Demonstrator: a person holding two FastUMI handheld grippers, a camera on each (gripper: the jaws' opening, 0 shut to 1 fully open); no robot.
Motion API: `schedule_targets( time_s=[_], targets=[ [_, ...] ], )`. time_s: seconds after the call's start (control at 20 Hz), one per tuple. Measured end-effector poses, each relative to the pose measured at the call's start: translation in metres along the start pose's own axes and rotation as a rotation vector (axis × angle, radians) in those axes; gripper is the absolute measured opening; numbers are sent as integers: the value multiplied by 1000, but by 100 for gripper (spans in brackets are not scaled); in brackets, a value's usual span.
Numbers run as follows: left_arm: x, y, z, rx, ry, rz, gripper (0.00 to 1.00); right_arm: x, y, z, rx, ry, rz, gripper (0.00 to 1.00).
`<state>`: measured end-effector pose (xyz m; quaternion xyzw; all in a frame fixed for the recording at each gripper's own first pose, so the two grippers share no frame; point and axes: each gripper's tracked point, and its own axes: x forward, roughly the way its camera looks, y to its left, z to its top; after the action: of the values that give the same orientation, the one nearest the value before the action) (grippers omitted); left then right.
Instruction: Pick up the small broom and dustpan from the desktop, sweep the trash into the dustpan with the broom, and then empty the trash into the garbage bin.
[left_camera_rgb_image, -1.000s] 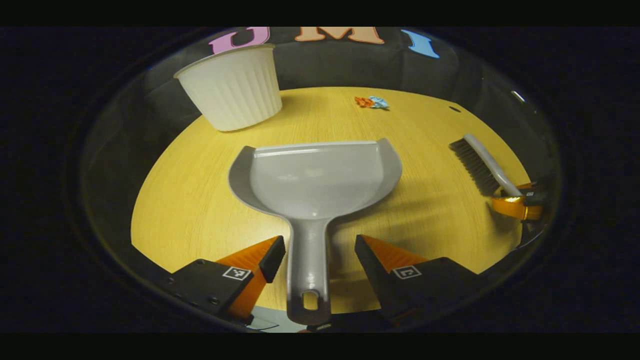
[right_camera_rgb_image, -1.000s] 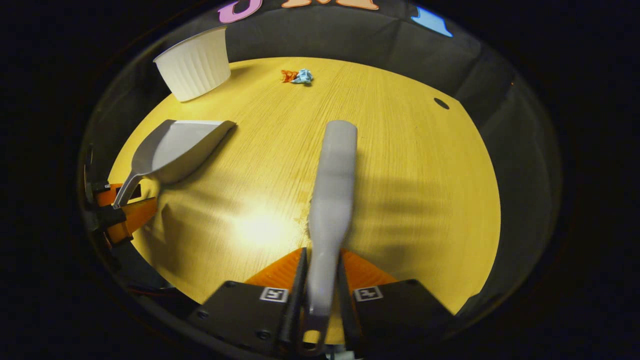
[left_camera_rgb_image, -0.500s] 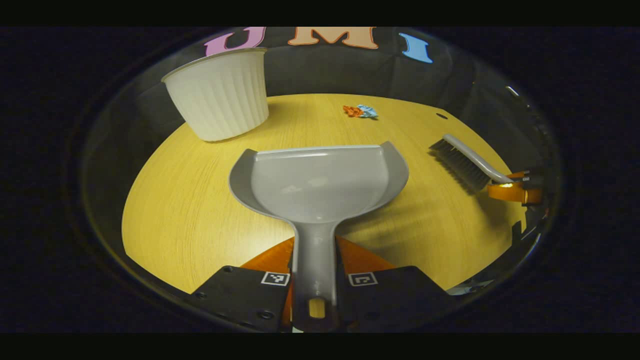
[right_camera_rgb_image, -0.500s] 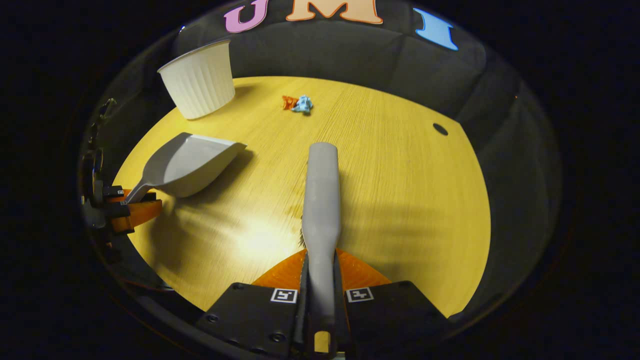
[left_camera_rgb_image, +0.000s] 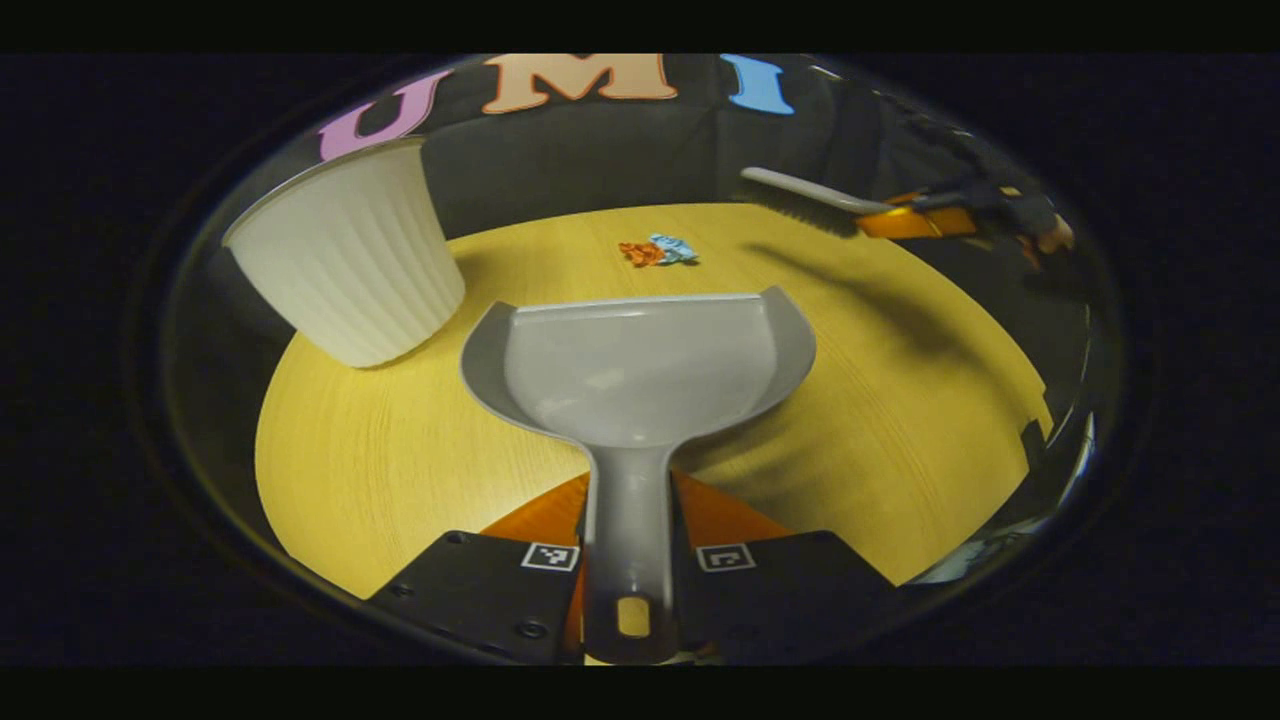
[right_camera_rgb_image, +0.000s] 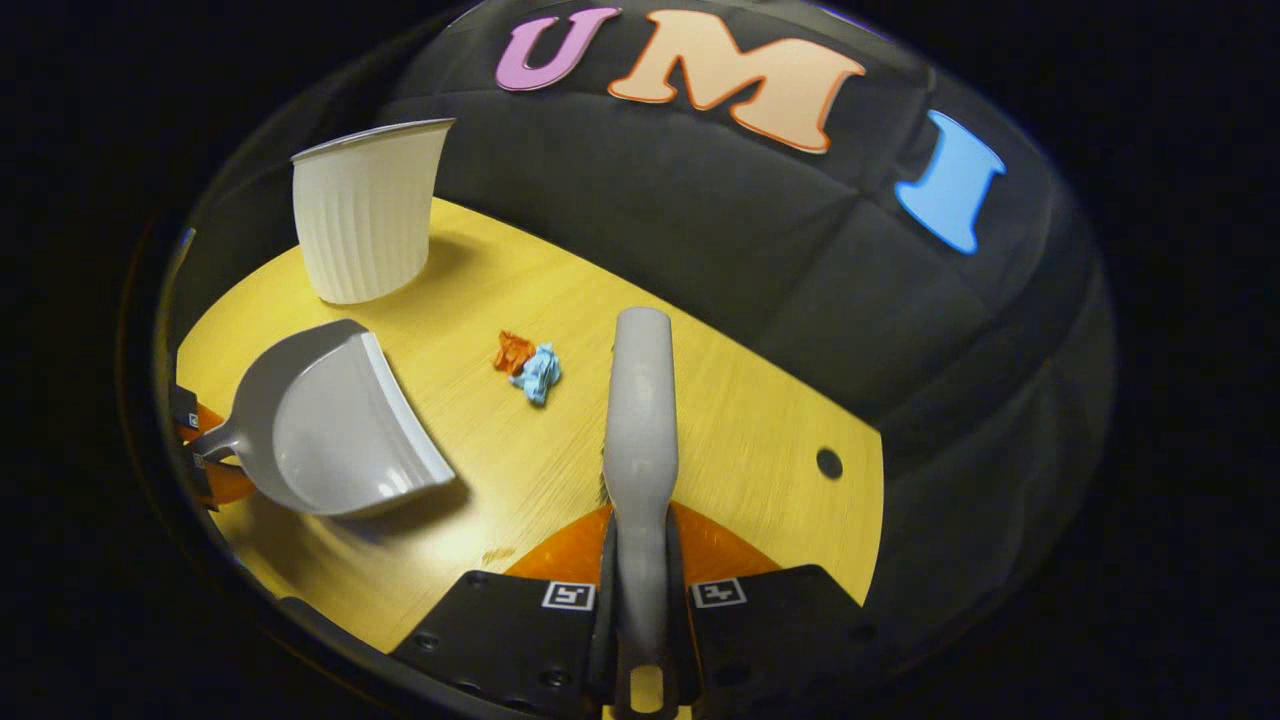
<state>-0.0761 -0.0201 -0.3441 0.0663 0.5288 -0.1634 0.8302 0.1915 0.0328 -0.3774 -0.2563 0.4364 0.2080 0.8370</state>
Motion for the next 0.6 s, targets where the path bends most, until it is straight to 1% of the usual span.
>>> schedule_targets(
  time_s=[0.05,0.2,0.3,0.35,0.4,0.5,0.55,0.6],
  targets=[
    [-1,-2,3,13,3,-11,28,22,-2,13,-48,-11,10,20],
    [-2,-5,7,40,12,-27,28,68,-1,33,-186,13,68,20],
    [-2,-6,6,50,24,-29,30,90,1,47,-243,28,110,19],
    [-1,-7,5,45,29,-33,28,99,6,49,-259,42,136,18],
    [-1,-8,4,38,39,-39,28,105,9,51,-289,56,153,20],
    [-2,-7,3,43,49,-33,28,109,18,50,-363,77,195,19],
    [0,-5,2,54,49,-28,31,106,27,47,-395,86,235,20],
    [0,-5,0,53,58,-26,28,101,35,45,-425,88,270,20]
  ],
)
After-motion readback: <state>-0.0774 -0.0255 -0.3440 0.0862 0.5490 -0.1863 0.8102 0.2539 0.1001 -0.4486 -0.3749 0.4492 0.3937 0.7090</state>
